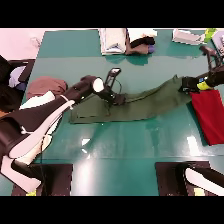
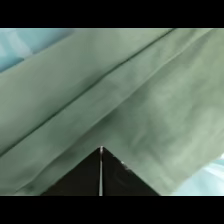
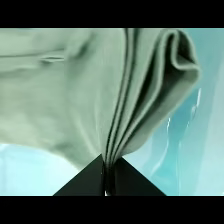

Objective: Fold the shirts.

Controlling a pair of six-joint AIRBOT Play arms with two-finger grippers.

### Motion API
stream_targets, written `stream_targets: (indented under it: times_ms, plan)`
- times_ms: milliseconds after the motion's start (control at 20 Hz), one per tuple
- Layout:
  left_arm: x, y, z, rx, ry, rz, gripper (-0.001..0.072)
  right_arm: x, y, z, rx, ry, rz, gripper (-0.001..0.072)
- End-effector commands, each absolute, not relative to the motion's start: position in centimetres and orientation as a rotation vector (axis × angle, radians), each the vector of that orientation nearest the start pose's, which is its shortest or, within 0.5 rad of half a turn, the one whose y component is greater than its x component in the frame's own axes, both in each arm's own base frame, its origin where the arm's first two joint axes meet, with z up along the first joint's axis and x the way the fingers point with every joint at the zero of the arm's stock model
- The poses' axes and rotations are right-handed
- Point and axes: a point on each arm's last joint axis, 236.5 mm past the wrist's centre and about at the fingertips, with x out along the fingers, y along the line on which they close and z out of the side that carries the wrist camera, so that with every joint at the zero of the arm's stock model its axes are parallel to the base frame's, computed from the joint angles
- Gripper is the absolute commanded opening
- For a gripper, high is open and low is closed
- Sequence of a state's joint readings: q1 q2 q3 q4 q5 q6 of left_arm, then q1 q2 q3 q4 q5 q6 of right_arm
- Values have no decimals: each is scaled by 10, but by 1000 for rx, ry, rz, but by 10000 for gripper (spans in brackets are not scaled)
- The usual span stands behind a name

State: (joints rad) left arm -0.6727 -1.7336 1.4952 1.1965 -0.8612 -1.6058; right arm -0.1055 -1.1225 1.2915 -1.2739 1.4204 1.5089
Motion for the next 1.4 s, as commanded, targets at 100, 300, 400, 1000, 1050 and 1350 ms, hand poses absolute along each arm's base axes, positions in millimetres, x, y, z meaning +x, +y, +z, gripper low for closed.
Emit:
stream_targets:
  times_ms: [100, 300, 400, 1000, 1050, 1350]
  plan:
    - [358, -419, -61, 26, 1227, -781, 33, 344, 91, 185, 191, 1060, 287, 17]
    - [357, -421, -64, 14, 1232, -787, 33, 340, 130, 212, 166, 1002, 373, 17]
    - [357, -421, -64, 16, 1234, -788, 34, 341, 145, 216, 160, 1005, 403, 17]
    - [452, -211, 101, 88, 957, -443, 34, 352, 304, 225, 114, 959, 682, 18]
    - [456, -179, 128, 96, 903, -380, 34, 351, 332, 220, 120, 950, 719, 18]
    - [430, -50, 251, 66, 649, -120, 34, 333, 511, 156, 232, 862, 984, 304]
